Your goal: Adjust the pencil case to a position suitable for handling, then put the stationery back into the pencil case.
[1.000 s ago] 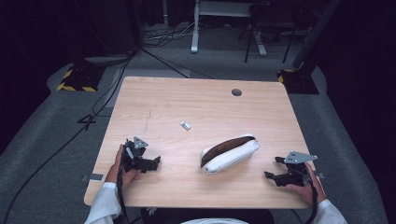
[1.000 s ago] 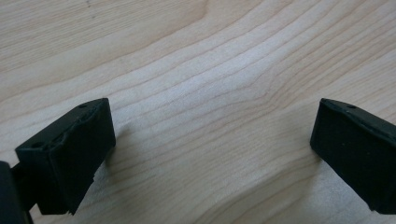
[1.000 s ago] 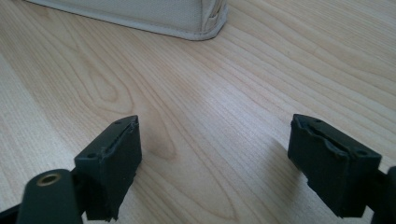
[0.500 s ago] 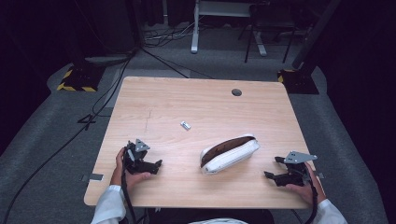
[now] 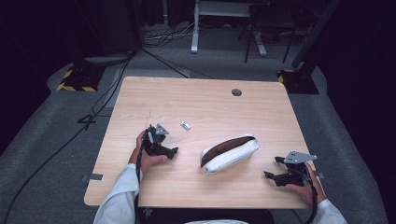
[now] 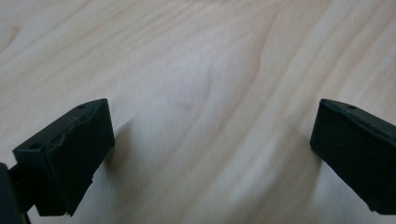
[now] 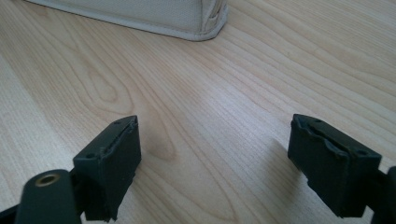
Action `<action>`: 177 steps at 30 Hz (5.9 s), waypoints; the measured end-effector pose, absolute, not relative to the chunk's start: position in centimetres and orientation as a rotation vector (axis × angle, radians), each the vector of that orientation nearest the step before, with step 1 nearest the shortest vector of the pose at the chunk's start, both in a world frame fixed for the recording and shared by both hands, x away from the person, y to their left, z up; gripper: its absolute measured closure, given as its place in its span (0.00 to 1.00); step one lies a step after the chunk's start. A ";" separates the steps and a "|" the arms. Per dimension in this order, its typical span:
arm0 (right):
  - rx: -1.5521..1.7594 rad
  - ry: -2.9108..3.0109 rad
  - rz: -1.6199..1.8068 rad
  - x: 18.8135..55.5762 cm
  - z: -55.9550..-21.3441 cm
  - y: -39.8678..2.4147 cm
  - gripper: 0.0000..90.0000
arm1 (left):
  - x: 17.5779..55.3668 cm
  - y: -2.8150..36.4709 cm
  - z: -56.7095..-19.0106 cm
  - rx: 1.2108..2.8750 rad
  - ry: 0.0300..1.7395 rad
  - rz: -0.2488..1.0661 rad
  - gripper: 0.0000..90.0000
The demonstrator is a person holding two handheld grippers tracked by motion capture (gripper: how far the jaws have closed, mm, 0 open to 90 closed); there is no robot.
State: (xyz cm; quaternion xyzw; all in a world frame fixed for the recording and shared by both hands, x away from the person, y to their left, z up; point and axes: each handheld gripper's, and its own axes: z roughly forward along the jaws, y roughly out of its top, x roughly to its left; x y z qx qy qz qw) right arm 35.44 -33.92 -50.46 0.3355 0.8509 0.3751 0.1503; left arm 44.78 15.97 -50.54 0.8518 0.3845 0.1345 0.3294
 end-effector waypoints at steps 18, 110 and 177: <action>0.967 2.441 1.072 35.4 -50.4 -33.9 0.20 | 50.7 11.5 -50.4 2.247 0.977 0.344 0.00; 0.960 2.450 1.078 35.6 -50.5 -33.9 0.19 | 35.5 17.0 -46.2 2.060 0.737 0.341 0.54; 0.961 2.443 1.071 35.3 -50.4 -34.0 0.20 | 38.2 1.1 -41.3 2.179 0.324 0.524 0.54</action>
